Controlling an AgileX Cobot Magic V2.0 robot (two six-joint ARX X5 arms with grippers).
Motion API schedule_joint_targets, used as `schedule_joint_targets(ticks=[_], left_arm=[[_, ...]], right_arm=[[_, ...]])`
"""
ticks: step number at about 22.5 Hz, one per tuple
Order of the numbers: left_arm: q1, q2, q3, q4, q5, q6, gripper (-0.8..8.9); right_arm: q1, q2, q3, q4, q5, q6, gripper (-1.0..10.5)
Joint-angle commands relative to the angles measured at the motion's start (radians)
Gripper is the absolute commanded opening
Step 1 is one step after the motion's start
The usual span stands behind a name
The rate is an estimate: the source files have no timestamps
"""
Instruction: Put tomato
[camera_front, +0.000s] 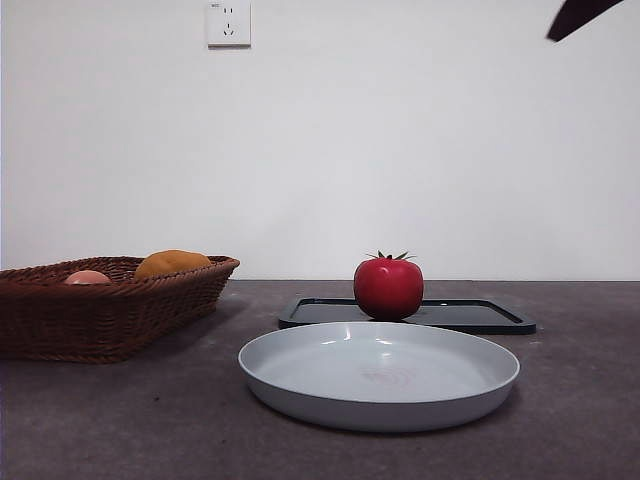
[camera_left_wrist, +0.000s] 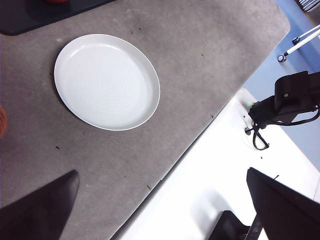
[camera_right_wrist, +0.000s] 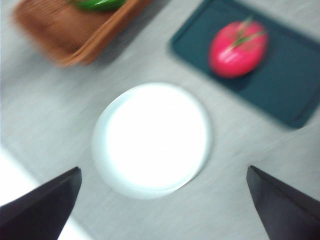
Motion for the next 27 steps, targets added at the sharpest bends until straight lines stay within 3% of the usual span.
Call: schedule_joint_targets(ticks=[1, 6, 18, 20, 23, 27], left_arm=[[-0.004, 0.008, 0.021, 0.004, 0.002, 0.012, 5.89], [-0.004, 0.008, 0.021, 0.004, 0.002, 0.012, 5.9], [-0.004, 0.008, 0.021, 0.004, 0.002, 0.012, 5.89], [-0.004, 0.008, 0.021, 0.004, 0.002, 0.012, 5.81], [-0.004, 0.008, 0.021, 0.004, 0.002, 0.012, 4.62], [-0.004, 0.008, 0.021, 0.005, 0.002, 0.012, 1.71]], right_arm=[[0.031, -0.085, -0.066, -0.001, -0.076, 0.013, 6.1], [0.085, -0.215, -0.163, -0.056, -0.096, 0.043, 6.1], [0.086, -0.232, -0.164, -0.072, -0.097, 0.042, 6.0], [0.086, -0.232, -0.164, -0.073, -0.097, 0.043, 5.6], [0.086, -0.232, -0.164, -0.072, -0.096, 0.043, 3.8], [0.086, -0.232, -0.164, -0.071, -0.096, 0.042, 1.2]])
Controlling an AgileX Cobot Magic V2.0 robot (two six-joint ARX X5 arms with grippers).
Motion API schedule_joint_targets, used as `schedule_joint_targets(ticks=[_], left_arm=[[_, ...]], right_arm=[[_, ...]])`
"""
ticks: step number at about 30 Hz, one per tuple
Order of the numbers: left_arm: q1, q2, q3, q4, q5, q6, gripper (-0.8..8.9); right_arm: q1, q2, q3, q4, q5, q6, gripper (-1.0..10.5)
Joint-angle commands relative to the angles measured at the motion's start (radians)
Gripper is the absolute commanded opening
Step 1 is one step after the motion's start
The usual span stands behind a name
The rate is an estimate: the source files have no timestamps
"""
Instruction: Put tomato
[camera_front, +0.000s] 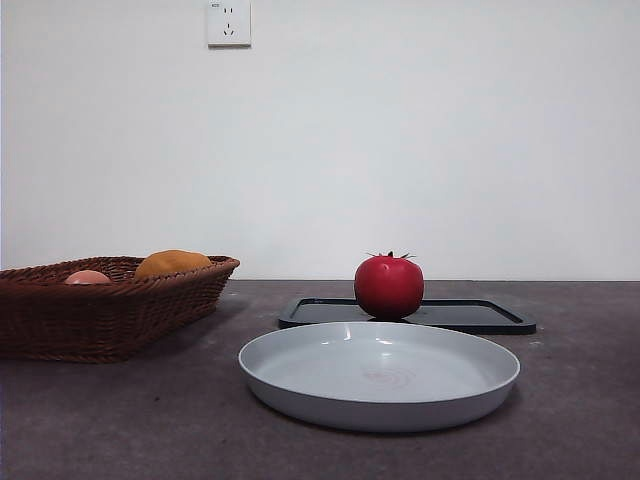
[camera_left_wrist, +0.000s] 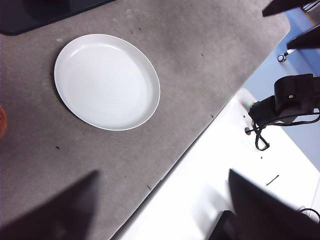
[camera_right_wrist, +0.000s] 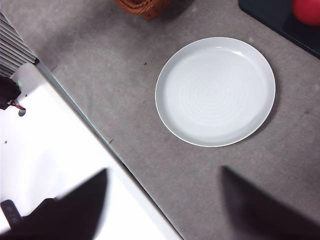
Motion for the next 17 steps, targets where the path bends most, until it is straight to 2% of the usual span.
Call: schedule_joint_targets(ticks=[1, 3, 17], left_arm=[[-0.004, 0.008, 0.021, 0.004, 0.002, 0.012, 1.14], [-0.004, 0.008, 0.021, 0.004, 0.002, 0.012, 0.03], [-0.004, 0.008, 0.021, 0.003, 0.002, 0.012, 0.08]], right_arm=[[0.008, 0.006, 0.009, 0.011, -0.003, 0.006, 0.8], [0.008, 0.006, 0.009, 0.012, -0.003, 0.005, 0.1], [0.007, 0.006, 0.01, 0.02, -0.003, 0.002, 0.1]])
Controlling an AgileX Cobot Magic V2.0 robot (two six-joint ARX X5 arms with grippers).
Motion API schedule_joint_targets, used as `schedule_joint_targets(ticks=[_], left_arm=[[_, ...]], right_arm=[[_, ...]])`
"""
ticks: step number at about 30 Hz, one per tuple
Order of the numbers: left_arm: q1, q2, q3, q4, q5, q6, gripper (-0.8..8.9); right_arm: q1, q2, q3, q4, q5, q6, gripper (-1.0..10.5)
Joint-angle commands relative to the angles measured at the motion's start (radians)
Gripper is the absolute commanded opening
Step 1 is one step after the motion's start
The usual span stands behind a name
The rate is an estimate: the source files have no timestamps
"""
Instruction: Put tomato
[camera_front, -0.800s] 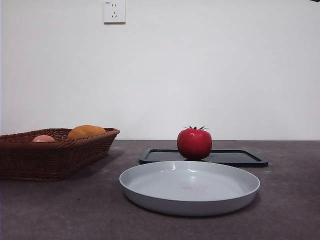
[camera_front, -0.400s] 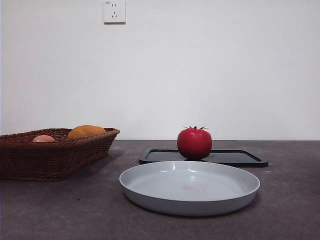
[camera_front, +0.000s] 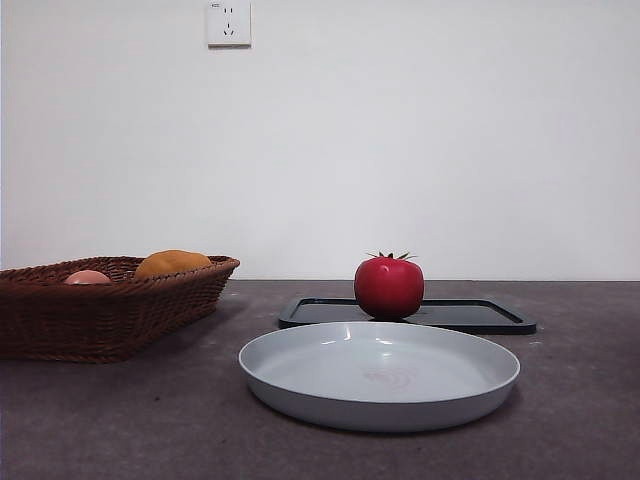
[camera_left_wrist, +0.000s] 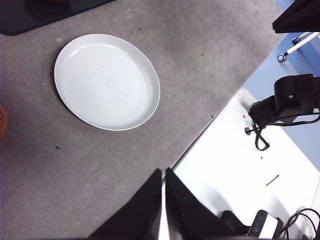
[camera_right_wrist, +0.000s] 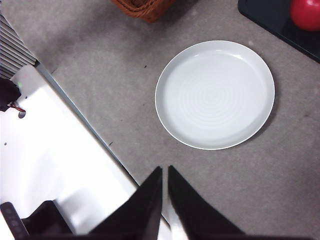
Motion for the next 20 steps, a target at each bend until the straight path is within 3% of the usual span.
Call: schedule_joint_targets(ticks=[1, 19, 20], left_arm=[[-0.004, 0.008, 0.021, 0.004, 0.002, 0.012, 0.08], [-0.002, 0.002, 0.021, 0.026, -0.002, 0.012, 0.08], [0.006, -0.007, 0.021, 0.043, -0.01, 0.049, 0.08]], right_arm=[[0.007, 0.006, 0.01, 0.01, -0.003, 0.003, 0.1], [0.007, 0.006, 0.01, 0.01, -0.003, 0.003, 0.1], [0.007, 0.006, 0.01, 0.01, -0.003, 0.003, 0.1]])
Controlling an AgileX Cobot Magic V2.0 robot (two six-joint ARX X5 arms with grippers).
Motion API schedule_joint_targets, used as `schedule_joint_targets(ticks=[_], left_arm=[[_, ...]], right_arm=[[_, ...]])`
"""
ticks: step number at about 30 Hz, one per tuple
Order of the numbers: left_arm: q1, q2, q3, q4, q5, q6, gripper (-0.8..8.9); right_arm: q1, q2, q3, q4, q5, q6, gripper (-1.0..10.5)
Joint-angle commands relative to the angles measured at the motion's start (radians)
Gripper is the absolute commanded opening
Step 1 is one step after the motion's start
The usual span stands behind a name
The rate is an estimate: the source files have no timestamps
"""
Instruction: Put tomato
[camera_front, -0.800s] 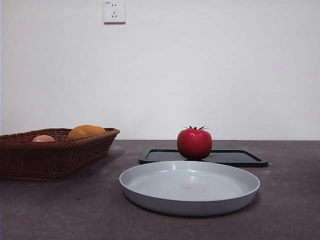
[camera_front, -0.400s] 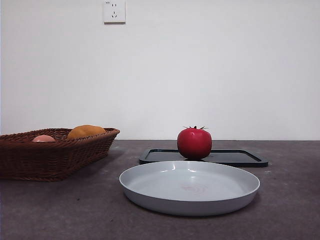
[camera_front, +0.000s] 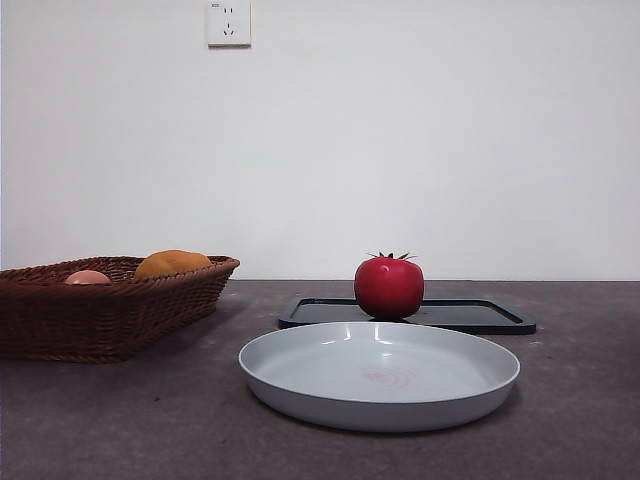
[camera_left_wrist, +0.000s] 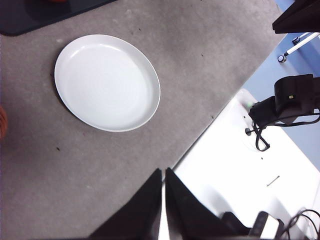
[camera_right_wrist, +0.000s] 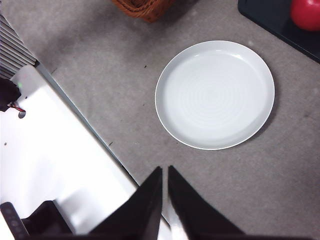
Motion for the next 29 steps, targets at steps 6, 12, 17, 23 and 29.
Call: schedule_joint_targets(ticks=[6, 12, 17, 23, 29], left_arm=[[0.158, -0.131, -0.026, 0.435, -0.01, 0.165, 0.08], [0.312, -0.325, -0.259, 0.901, -0.075, 0.161, 0.08], [0.389, -0.484, -0.491, 1.016, -0.29, 0.129, 0.08], [0.425, -0.636, -0.723, 1.022, -0.539, 0.034, 0.08], [0.431, -0.763, -0.897, 1.019, -0.62, 0.003, 0.08]], right_arm=[[0.007, 0.006, 0.01, 0.01, -0.003, 0.003, 0.1], [0.007, 0.006, 0.01, 0.01, -0.003, 0.003, 0.1], [0.007, 0.006, 0.01, 0.01, -0.002, 0.003, 0.1], [0.007, 0.006, 0.01, 0.01, -0.003, 0.003, 0.1], [0.007, 0.006, 0.01, 0.01, -0.003, 0.003, 0.1]])
